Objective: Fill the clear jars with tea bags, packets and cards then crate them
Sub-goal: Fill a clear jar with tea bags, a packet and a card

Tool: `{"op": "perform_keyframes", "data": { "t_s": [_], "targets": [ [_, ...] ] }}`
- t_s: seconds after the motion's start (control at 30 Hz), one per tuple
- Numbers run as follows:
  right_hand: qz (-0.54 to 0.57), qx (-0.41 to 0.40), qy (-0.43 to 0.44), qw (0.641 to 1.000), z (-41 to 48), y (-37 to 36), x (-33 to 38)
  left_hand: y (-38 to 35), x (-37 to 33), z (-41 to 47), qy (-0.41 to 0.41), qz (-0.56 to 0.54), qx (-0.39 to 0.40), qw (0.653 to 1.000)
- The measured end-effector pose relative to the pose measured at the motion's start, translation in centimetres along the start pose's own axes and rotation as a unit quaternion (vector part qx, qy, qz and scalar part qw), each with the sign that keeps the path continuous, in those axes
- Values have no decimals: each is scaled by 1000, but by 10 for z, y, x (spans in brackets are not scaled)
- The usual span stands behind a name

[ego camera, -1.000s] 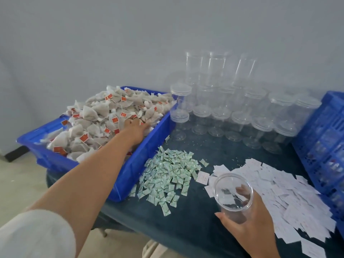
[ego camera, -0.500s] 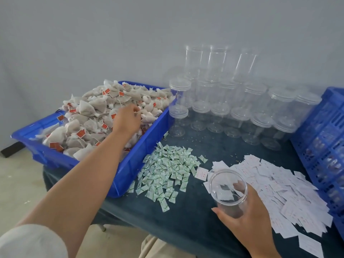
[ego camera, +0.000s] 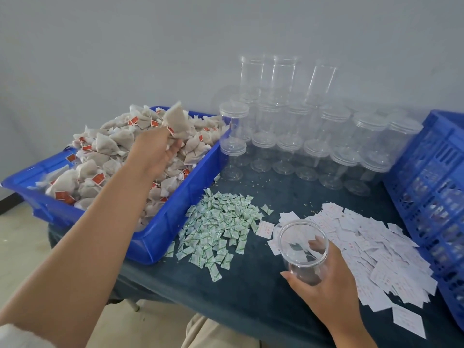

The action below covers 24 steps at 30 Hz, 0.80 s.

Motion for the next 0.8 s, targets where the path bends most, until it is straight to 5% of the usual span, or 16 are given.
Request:
{"op": "perform_keyframes", "data": {
  "t_s": [0.23,0.53,0.8],
  "targets": [
    [21,-2,-9,1000,2,0,-1,-49,-54,-46,28,-147,126,981],
    [16,30,1,999,3,-3,2,-121,-9,-139,183,-101,254,944],
    [-5,63,5,998,3,-12,-7,-167,22,-194,219,-89,324,916]
  ]
}}
Point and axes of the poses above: each hand's wrist, its own z-axis towards the middle knuckle, its own y-axis out of the back of the hand, x = y × z, the point moved 8 cm from there along z, towards the middle knuckle, and after that the axes turned 6 degrees about -x, right-handed, at the moved point
